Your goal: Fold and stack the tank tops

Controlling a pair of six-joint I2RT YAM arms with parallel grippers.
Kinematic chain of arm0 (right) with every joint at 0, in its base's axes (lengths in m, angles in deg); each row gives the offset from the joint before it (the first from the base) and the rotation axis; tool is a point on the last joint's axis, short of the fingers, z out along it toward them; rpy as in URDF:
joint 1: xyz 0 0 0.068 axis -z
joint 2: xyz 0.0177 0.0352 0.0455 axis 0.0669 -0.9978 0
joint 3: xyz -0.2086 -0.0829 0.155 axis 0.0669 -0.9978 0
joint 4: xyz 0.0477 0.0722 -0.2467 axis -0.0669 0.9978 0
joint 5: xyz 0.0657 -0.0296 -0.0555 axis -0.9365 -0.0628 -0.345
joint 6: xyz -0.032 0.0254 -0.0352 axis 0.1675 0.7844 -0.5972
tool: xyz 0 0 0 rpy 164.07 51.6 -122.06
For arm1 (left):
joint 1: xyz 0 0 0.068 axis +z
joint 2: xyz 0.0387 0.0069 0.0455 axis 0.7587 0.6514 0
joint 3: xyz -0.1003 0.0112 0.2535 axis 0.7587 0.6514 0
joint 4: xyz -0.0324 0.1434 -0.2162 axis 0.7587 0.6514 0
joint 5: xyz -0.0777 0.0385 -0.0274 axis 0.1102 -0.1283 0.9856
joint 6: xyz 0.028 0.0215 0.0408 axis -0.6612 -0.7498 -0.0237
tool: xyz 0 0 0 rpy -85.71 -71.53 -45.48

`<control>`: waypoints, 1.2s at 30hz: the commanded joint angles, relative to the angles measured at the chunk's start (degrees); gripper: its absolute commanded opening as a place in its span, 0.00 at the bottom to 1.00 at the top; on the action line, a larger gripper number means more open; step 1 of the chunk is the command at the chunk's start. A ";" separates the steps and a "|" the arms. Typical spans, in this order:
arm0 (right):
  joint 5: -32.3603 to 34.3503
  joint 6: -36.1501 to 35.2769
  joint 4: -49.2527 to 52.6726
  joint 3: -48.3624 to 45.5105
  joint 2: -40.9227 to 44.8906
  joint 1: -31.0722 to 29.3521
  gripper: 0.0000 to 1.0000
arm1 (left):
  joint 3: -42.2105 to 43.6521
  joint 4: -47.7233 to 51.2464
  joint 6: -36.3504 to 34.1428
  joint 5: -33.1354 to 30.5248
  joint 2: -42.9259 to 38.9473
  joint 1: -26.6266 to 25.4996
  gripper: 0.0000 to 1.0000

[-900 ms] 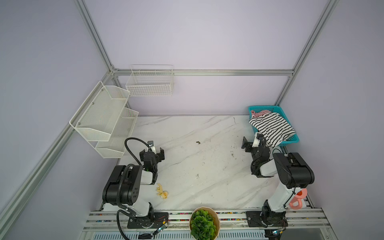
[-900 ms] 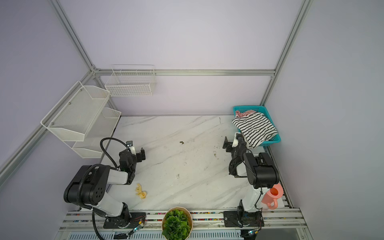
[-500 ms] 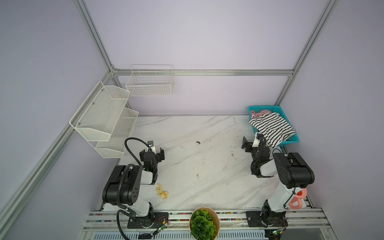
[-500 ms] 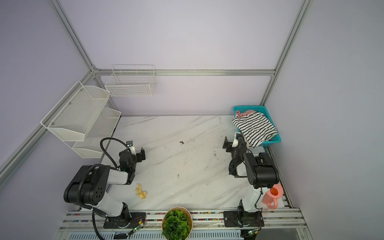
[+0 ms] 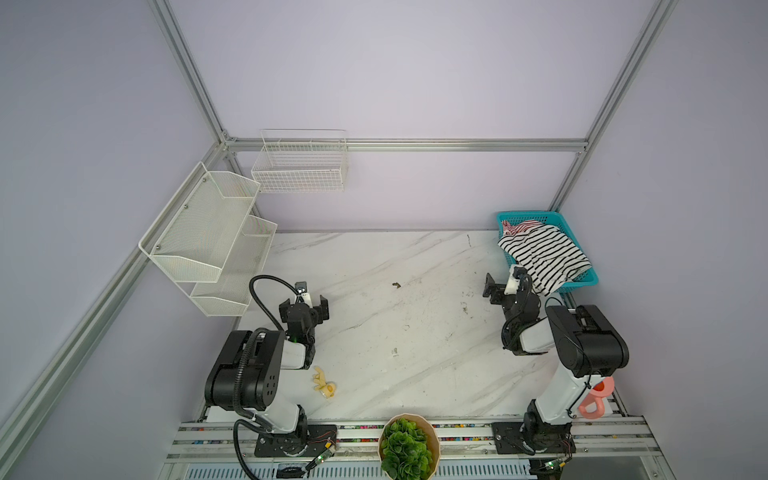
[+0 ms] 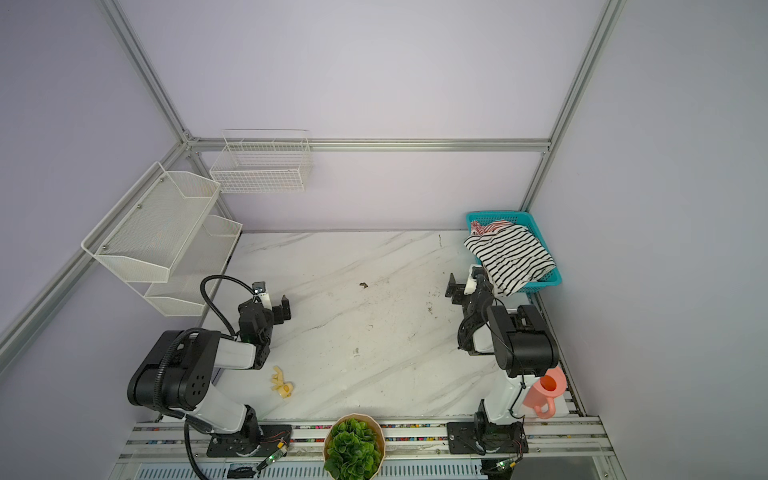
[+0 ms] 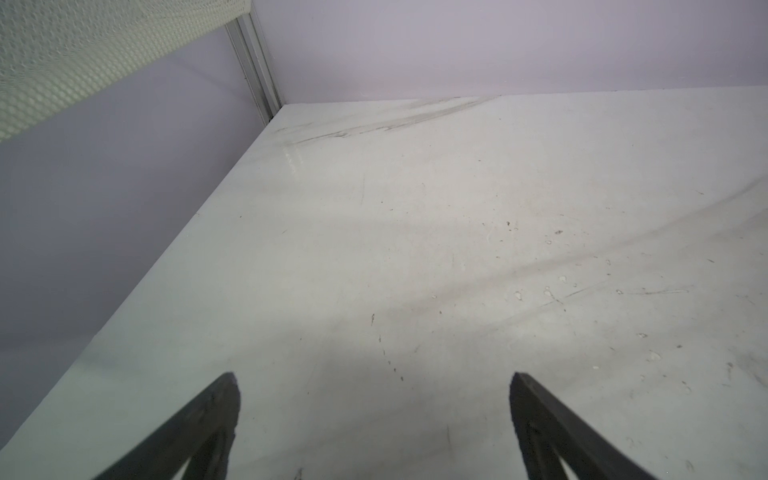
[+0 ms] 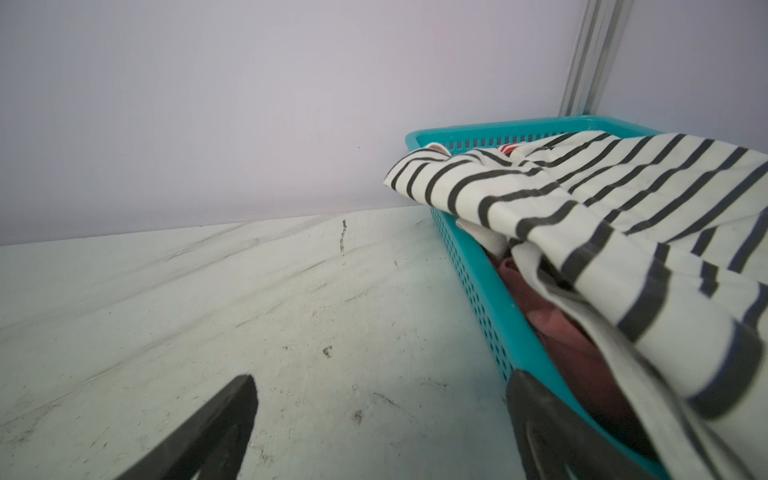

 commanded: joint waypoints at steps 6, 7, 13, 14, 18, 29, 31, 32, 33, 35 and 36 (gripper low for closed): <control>1.27 -0.55 -0.43 0.96 0.52 -0.20 0.97 | -2.04 -2.79 0.80 -0.47 -0.63 0.18 1.00; 1.27 -0.56 -0.52 0.94 0.53 -0.21 0.97 | -1.98 -2.71 0.85 -0.51 -0.71 0.18 1.00; 3.24 0.42 1.51 0.59 4.12 -0.19 0.97 | -3.45 2.35 0.30 -0.53 -4.74 0.18 1.00; 2.99 0.10 4.42 1.02 6.60 -0.22 0.97 | -5.68 9.12 0.72 -0.73 -7.48 0.10 1.00; 1.35 1.50 21.42 5.39 17.39 -0.20 0.96 | -12.68 26.41 1.19 3.39 -16.42 -0.02 1.00; 0.57 7.41 74.43 35.85 25.30 0.09 0.93 | -28.12 50.52 17.90 30.23 -22.16 -1.81 0.98; 0.25 8.19 80.43 41.63 22.83 0.99 0.92 | -29.57 51.54 20.21 33.97 -21.24 -2.92 0.96; 0.04 8.35 83.15 44.14 21.11 1.57 0.91 | -30.11 51.83 20.99 35.56 -20.71 -3.62 0.95; -0.05 8.38 85.44 46.43 19.69 2.17 0.90 | -30.67 52.22 21.64 36.86 -20.21 -4.40 0.95; -0.13 8.12 88.58 49.68 16.84 3.22 0.88 | -31.35 52.88 22.78 38.17 -19.32 -5.98 0.94; -0.26 8.11 90.55 51.34 15.39 3.97 0.86 | -31.51 52.98 23.60 38.82 -18.95 -6.62 0.93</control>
